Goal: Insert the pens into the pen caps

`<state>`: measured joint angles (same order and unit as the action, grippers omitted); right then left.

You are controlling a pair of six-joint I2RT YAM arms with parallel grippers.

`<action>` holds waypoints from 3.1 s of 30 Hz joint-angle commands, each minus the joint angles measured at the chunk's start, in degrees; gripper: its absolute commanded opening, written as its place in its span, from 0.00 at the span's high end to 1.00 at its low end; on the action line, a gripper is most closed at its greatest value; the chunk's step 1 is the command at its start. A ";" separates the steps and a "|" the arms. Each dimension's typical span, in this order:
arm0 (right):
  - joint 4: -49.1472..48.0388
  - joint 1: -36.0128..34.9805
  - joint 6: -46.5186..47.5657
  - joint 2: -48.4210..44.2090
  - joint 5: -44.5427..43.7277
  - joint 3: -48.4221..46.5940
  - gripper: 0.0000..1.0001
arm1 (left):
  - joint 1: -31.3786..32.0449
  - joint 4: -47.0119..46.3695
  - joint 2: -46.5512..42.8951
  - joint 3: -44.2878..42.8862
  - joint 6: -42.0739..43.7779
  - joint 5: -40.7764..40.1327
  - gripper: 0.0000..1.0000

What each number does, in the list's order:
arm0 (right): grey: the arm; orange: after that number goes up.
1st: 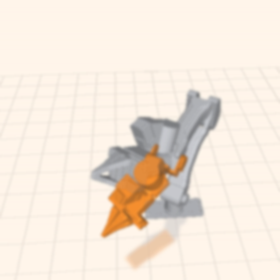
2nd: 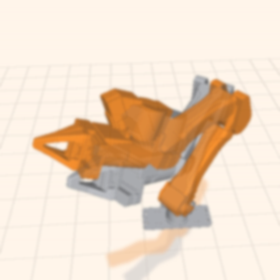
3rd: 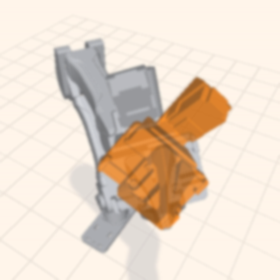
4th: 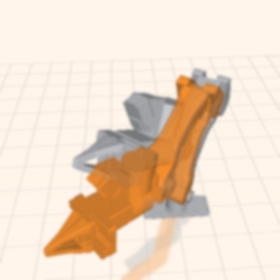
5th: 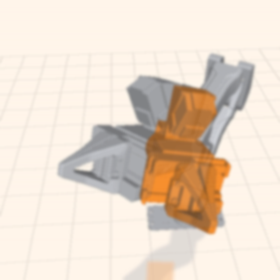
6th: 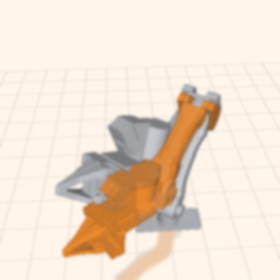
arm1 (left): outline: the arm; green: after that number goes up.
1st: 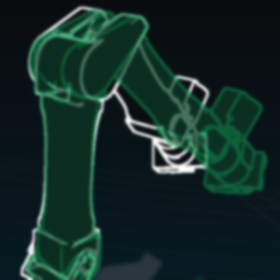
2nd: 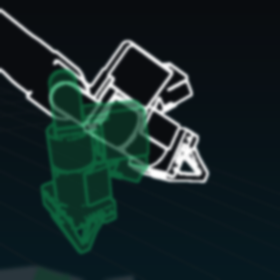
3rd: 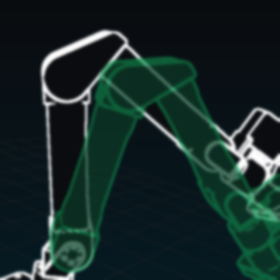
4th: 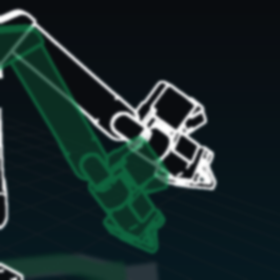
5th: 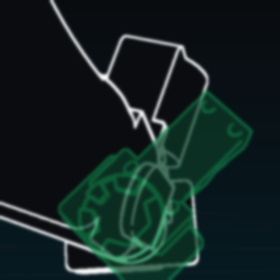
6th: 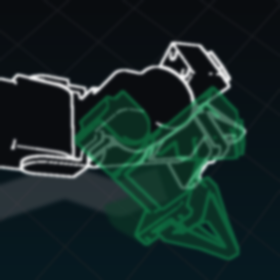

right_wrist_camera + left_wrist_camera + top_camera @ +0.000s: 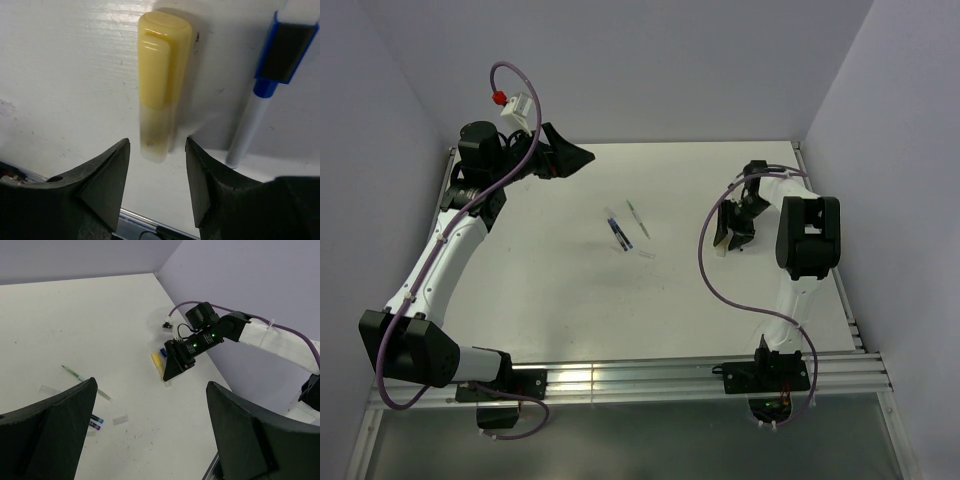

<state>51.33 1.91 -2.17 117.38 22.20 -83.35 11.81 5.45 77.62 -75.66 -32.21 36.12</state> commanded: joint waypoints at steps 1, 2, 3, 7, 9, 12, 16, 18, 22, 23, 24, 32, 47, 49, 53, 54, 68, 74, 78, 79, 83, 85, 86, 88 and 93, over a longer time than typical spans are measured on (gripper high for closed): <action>1.05 0.37 1.47 -1.45 -3.65 -2.43 0.45 | 0.05 -1.06 -0.90 -1.69 -0.14 0.45 0.04; 0.96 0.37 1.47 -1.72 -4.26 -2.60 0.46 | 0.05 -0.97 -0.90 -1.69 -0.14 0.36 0.04; 0.96 0.20 1.47 -2.24 -5.31 -2.52 0.46 | 0.05 -0.97 -0.72 -1.69 -0.14 0.27 0.04; 0.70 -1.21 1.56 -4.26 -6.20 -2.34 0.49 | 0.05 -0.97 -0.81 -1.69 -0.23 0.44 0.04; 0.35 -1.65 1.56 -6.45 -5.94 -2.25 0.50 | 0.05 -0.97 -0.98 -1.51 0.04 0.36 0.04; -1.05 -4.02 5.33 -9.87 -7.08 -2.78 0.50 | 0.05 0.08 -1.07 -1.86 1.17 0.18 0.04; -2.03 -7.27 10.34 -11.83 -8.22 -3.57 0.50 | 0.05 0.61 -1.16 -1.86 2.15 0.27 0.03; -2.02 -9.46 11.93 -11.39 -9.27 -3.92 0.50 | 0.05 0.35 -1.16 -1.69 2.06 0.27 0.03; -1.67 -12.01 15.25 -9.37 -9.10 -3.92 0.44 | 0.05 0.08 -1.07 -1.77 2.32 0.36 0.03; -1.50 -12.89 16.92 -8.41 -9.27 -3.92 0.40 | 0.05 0.00 -1.07 -1.95 2.76 0.88 0.03; -0.37 -13.16 19.20 -7.79 -8.93 -4.53 0.37 | 0.05 0.00 -0.99 -2.04 3.20 1.41 0.03; 0.96 -12.99 47.68 -6.03 -10.42 -5.86 0.32 | 0.05 -1.41 -0.28 -1.77 4.87 4.93 0.02; 4.92 -12.28 69.06 -0.67 -6.81 -5.95 0.32 | 0.05 -1.58 0.16 -1.33 4.26 4.93 0.03; 4.83 -12.20 69.58 0.30 -7.69 -5.86 0.32 | 0.05 -1.59 0.33 -1.51 4.08 4.93 0.03; 4.13 -12.20 71.52 0.92 -10.24 -4.72 0.33 | 0.05 -0.97 0.25 -1.77 4.52 4.57 0.02; 3.61 -12.20 72.30 0.92 -11.29 -4.37 0.33 | 0.05 -0.88 0.25 -1.69 4.69 4.40 0.03; 0.44 -11.76 77.49 1.01 -17.18 0.21 0.34 | 0.05 -0.18 0.07 -1.51 5.22 3.96 0.02; -0.09 -11.40 78.55 0.39 -18.23 0.56 0.34 | 0.05 0.43 -0.10 -1.25 5.75 3.08 0.02; -0.09 -11.14 79.60 0.30 -19.82 1.08 0.34 | 0.05 1.40 -0.10 -1.69 6.19 2.73 0.02; -0.18 -11.14 79.52 0.30 -19.82 1.35 0.34 | 0.05 1.49 -0.19 -1.69 6.19 2.64 0.02; -0.18 -11.32 76.55 -1.19 -16.76 -0.49 0.34 | 0.05 1.84 -0.46 -1.42 6.89 2.03 0.02; -0.27 -11.93 73.91 -2.94 -13.25 -2.85 0.35 | 0.05 2.54 -0.63 -1.68 7.33 0.54 0.03; -0.18 -12.28 69.80 -3.65 -11.66 -4.09 0.35 | 0.05 4.55 -0.46 -2.30 7.94 -0.16 0.03; -0.35 -13.07 64.52 -5.32 -6.76 -9.07 0.35 | 0.05 6.93 -0.02 -4.49 10.40 -3.15 0.03; 0.34 -14.57 35.26 -1.56 -2.69 -24.82 0.41 | -1.88 9.05 -1.42 -3.80 12.52 -7.11 0.03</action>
<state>53.32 -11.38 53.15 117.25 14.00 -98.48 11.25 12.86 78.00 -77.65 -22.55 32.88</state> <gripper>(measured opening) 0.597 0.971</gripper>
